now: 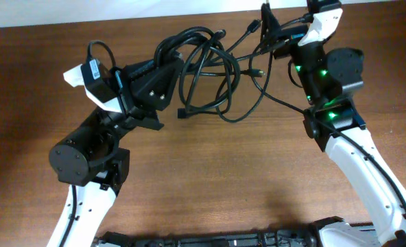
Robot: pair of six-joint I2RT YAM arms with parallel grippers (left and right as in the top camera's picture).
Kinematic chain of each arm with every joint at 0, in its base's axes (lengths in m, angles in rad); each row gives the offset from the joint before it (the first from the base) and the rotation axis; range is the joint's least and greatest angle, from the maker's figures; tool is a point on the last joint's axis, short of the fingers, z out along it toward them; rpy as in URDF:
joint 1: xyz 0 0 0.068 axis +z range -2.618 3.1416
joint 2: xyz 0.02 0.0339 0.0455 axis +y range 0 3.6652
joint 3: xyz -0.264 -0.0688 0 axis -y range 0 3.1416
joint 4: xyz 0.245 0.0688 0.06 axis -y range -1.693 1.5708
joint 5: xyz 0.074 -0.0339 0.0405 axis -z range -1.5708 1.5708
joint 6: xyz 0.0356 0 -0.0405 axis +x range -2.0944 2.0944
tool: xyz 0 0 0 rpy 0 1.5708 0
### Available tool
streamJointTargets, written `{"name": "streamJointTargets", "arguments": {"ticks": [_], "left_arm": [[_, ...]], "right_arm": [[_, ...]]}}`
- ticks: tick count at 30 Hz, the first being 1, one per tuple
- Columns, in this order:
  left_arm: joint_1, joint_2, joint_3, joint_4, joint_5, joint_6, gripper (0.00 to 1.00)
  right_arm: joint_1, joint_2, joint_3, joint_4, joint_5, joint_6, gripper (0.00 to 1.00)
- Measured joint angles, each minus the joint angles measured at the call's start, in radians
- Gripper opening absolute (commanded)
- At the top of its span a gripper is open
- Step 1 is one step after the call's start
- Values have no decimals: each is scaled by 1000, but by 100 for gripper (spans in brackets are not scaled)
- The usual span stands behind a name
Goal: Untangle cables
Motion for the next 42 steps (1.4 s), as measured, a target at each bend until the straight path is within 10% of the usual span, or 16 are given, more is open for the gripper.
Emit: {"name": "streamJointTargets", "arguments": {"ticks": [14,22,33,42], "left_arm": [[-1,1,4,-563,-29,-4,0],[-1,1,4,-587,-32,-3,0],[-1,-3,1,117,-128,-167,0],[-1,-1,15,158,-320,-182,0]], "right_arm": [[0,1,0,-71,0,-133,99],[0,1,0,-177,0,-138,99],[-1,4,5,-613,0,-179,99],[-1,4,5,-929,0,-223,99]]}}
